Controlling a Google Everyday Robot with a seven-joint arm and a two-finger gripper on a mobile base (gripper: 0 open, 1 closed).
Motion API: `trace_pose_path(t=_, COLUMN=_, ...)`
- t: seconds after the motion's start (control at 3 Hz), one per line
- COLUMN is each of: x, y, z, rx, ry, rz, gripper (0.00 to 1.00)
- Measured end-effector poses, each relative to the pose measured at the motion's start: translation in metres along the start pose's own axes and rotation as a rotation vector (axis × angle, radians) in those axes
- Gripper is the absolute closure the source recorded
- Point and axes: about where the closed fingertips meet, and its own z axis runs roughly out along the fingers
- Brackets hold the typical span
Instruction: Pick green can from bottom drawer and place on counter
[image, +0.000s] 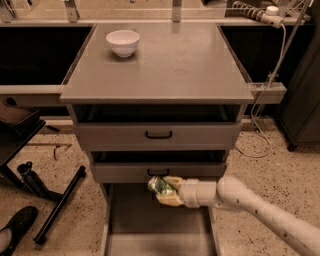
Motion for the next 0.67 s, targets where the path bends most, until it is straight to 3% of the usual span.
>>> trace_pose_path(t=0.33, x=-0.101, y=0.004, z=-0.02, rx=-0.028, ry=0.008, rz=-0.064, gripper=1.0)
trace_pose_path(t=0.67, x=-0.196, y=0.017, z=-0.049, rx=-0.017, ry=0.012, rz=-0.185, gripper=1.0)
